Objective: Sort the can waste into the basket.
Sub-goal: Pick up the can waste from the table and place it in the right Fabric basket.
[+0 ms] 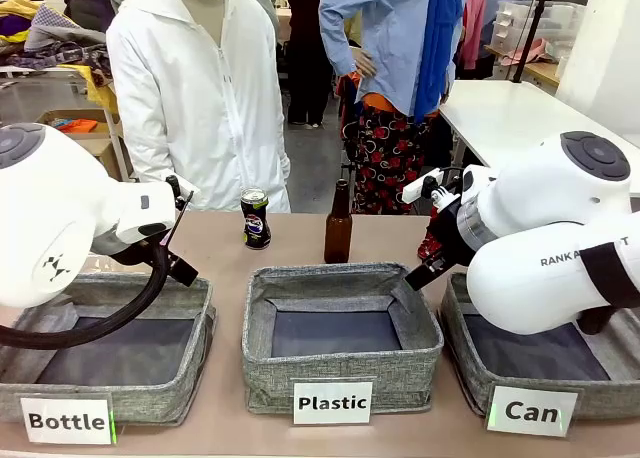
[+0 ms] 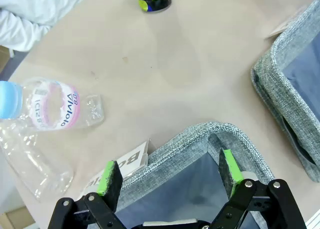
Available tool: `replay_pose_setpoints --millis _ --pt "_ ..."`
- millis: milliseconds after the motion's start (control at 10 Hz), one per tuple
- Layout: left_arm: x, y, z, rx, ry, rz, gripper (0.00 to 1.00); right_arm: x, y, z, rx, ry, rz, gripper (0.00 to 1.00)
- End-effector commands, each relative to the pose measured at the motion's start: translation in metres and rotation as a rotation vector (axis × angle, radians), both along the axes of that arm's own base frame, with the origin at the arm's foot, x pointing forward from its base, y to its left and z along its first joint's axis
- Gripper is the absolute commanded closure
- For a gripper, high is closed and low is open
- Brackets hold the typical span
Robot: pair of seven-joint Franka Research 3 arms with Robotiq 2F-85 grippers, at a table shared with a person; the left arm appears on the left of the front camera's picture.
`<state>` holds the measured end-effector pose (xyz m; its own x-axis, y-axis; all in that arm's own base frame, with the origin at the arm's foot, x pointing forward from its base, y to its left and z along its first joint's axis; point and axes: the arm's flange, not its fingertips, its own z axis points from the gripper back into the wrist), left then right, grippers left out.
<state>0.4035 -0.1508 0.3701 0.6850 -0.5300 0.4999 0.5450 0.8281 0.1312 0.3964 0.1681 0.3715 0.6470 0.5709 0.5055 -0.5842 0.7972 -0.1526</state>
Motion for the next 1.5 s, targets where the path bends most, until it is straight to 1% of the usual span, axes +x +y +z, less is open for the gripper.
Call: replay_pose_setpoints --millis 0,900,1000,1100,1200,1300,1400 --pt "0.000 0.000 0.000 0.000 0.000 0.000 0.00 0.000 0.000 0.000 0.000 0.000 0.000 0.00" --pt "0.000 0.000 0.000 0.000 0.000 0.000 0.00 0.000 0.000 0.000 0.000 0.000 0.000 0.00" --pt "-0.014 0.004 0.015 -0.082 0.014 -0.098 0.00 -0.009 0.003 0.016 0.005 -0.007 0.003 0.00" --pt "-0.037 0.007 0.046 -0.197 0.003 -0.198 0.00 -0.022 0.008 0.043 0.011 -0.038 -0.013 0.00" --pt "-0.059 0.008 0.079 -0.287 -0.014 -0.239 0.00 -0.039 0.009 0.073 0.051 -0.052 -0.023 0.00" --pt "-0.076 0.017 0.109 -0.351 0.004 -0.185 0.00 -0.057 0.005 0.104 0.165 0.002 -0.065 0.00" --pt "-0.097 0.030 0.133 -0.431 0.038 -0.200 0.00 -0.081 -0.008 0.133 0.271 0.085 -0.074 0.00"
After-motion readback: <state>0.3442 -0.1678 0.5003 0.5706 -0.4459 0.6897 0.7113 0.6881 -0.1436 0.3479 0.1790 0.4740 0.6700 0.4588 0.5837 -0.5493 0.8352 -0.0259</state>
